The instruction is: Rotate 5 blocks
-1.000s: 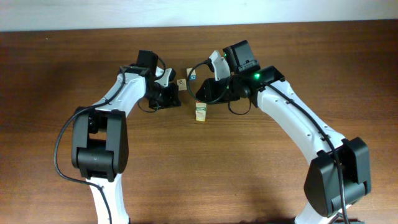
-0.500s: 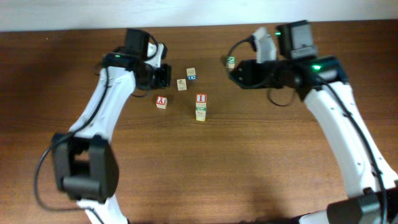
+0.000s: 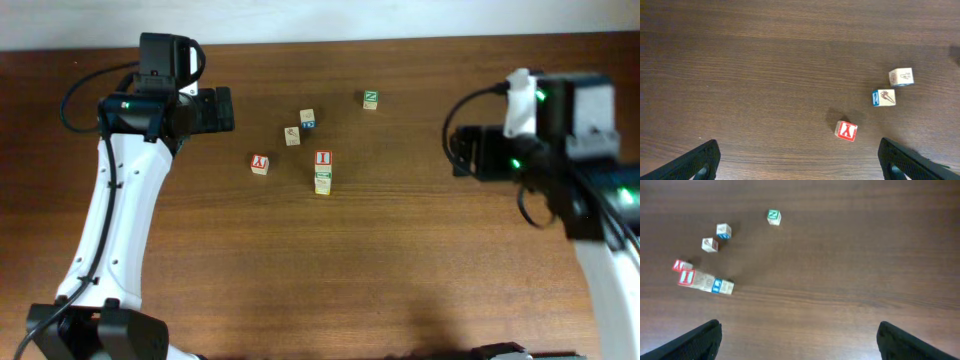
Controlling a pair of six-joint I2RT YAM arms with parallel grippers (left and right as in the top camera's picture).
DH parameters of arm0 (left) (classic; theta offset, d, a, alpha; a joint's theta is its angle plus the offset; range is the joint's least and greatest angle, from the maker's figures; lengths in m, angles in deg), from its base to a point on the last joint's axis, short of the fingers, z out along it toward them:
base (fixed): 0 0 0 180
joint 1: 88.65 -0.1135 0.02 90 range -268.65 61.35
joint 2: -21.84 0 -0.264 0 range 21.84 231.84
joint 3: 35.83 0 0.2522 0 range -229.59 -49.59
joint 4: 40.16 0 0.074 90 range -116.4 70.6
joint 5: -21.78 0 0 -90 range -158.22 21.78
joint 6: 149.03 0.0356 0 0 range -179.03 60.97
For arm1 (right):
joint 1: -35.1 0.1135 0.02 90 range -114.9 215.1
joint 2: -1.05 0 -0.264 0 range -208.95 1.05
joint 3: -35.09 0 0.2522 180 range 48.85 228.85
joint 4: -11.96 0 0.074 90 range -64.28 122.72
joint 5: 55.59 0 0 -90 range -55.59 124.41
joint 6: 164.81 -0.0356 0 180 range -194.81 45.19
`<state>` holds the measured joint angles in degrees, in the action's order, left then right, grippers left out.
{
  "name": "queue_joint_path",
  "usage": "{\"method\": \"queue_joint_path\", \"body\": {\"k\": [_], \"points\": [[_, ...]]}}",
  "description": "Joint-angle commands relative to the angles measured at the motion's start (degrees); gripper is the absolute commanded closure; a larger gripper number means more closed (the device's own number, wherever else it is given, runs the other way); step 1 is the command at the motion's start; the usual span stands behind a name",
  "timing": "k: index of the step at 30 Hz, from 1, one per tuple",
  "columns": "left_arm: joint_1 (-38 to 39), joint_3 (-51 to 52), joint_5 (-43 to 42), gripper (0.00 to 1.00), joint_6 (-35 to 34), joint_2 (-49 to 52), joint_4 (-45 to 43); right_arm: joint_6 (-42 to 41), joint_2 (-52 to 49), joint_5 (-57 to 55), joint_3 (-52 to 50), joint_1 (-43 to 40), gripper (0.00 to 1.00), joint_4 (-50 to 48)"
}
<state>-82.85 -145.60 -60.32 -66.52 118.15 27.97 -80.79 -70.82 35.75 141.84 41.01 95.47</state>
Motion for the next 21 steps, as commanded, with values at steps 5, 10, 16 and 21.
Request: {"method": "queue_joint_path", "body": {"k": [5, 10, 16, 21], "points": [[-0.3, -0.8, 1.6, 0.01, 0.3, -1.1, 0.0, 0.0, 7.0, -1.5, 1.0, -0.4, 0.01, 4.5], [-0.3, -0.8, 1.6, 0.01, 0.3, -1.1, 0.0, 0.0, 5.6, -2.1, 1.0, -0.4, 0.01, 7.6], [-0.3, -0.8, 1.6, 0.01, 0.3, -1.1, 0.0, 4.2, 8.5, -2.9, -4.9, -0.4, 0.01, -5.0], [-0.3, -0.8, 1.6, 0.01, 0.3, -1.1, 0.6, 9.2, 23.8, -0.5, -29.9, -0.4, 0.01, -28.7]]}}
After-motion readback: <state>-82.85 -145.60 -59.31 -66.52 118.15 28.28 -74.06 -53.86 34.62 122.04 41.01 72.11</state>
